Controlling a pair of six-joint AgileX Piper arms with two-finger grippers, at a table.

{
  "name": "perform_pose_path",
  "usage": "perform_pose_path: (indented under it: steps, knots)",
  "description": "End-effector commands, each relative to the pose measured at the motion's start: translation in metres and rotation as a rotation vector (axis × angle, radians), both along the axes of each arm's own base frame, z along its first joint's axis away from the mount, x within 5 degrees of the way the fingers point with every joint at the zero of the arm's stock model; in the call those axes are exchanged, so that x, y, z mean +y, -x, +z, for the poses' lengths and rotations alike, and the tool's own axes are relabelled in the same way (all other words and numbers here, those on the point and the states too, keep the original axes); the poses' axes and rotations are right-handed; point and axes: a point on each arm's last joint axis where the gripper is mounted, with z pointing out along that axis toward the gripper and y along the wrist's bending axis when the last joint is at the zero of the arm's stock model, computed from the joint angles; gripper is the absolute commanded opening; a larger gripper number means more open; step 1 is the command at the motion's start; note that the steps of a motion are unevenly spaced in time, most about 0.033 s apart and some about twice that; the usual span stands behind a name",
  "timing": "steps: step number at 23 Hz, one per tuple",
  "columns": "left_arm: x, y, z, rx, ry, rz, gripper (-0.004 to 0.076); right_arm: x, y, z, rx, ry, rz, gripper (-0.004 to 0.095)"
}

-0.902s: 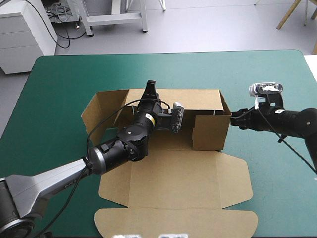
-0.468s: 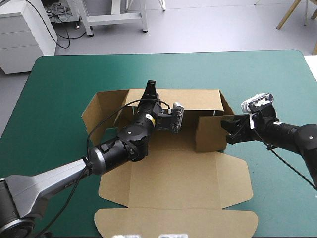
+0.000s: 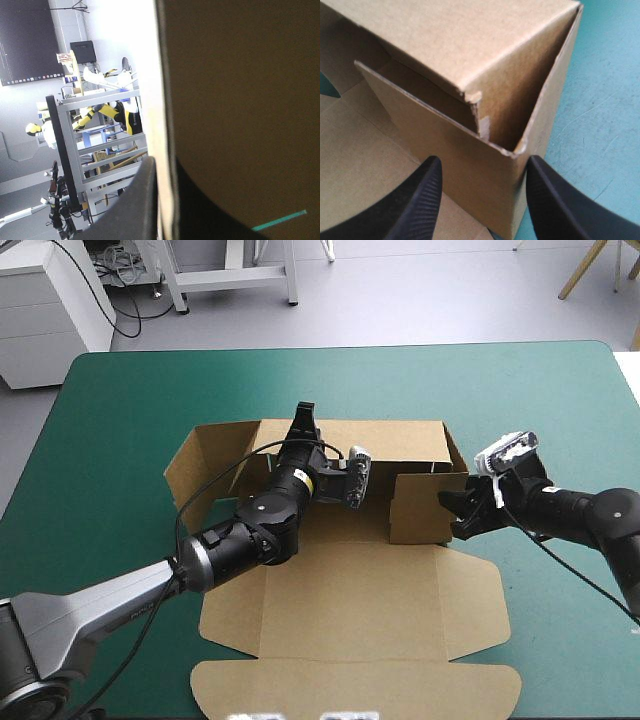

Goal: Fold the box

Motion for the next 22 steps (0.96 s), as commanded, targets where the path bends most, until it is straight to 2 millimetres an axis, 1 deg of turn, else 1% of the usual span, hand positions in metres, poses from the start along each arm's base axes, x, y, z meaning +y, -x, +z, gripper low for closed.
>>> perform_pose_path:
  steps: [1,7,10,15,16,18,22]
  knots:
    - [-0.012,0.009,0.006,0.033,0.090,-0.096,-0.0010,0.012,-0.002,0.009,-0.060,-0.005,-0.027,0.0486]
    - [-0.012,0.009,0.006,0.033,0.088,-0.093,-0.0010,0.031,-0.007,0.009,-0.137,-0.025,-0.133,0.0484]
    - [-0.011,0.009,0.006,0.032,0.086,-0.089,-0.0010,0.036,-0.006,0.002,-0.155,-0.027,-0.184,0.0461]
    - [-0.011,0.009,0.006,0.032,0.086,-0.089,-0.0010,0.031,-0.004,-0.015,-0.148,0.003,-0.236,0.0397]
    - [-0.011,0.009,0.006,0.028,0.083,-0.090,-0.0010,0.031,-0.003,-0.017,-0.147,0.006,-0.243,0.0367]
    - [-0.011,0.009,0.006,0.027,0.082,-0.091,-0.0010,0.031,-0.003,-0.017,-0.144,0.008,-0.239,0.0350]
    - [-0.011,0.009,0.006,0.027,0.082,-0.091,-0.0010,0.031,-0.004,-0.018,-0.145,0.009,-0.246,0.0350]
